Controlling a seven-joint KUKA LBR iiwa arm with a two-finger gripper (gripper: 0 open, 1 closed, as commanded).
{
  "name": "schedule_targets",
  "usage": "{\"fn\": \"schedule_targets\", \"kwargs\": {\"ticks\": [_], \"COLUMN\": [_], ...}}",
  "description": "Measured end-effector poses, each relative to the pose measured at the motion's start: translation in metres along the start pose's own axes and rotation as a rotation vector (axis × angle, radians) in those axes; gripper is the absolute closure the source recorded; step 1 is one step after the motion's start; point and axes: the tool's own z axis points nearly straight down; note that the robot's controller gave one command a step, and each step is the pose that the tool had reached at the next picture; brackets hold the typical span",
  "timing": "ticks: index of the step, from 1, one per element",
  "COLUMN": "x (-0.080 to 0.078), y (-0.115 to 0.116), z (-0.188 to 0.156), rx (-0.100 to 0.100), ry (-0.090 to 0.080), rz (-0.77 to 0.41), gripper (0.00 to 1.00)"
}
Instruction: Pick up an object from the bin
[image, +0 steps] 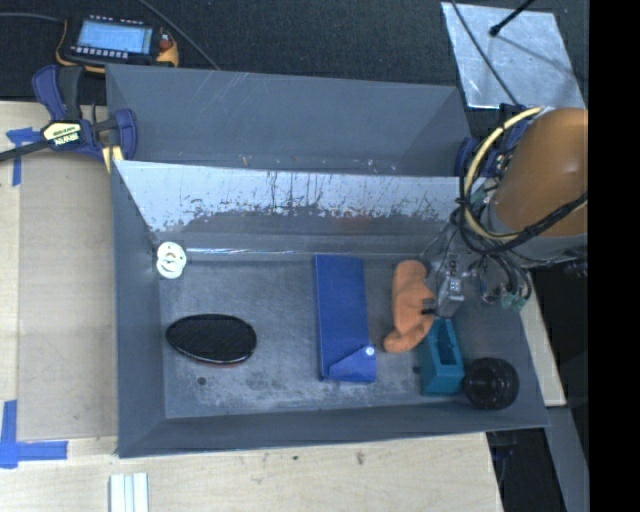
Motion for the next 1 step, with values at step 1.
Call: {"fn": "schedule_targets", "kwargs": {"ticks": [1], "x": [0.0049], "y": [0.0083], "z": [-0.0203], "rx": [0.002], "ry": [-0.012], "rz": [0.006], "gripper": [1.00]}}
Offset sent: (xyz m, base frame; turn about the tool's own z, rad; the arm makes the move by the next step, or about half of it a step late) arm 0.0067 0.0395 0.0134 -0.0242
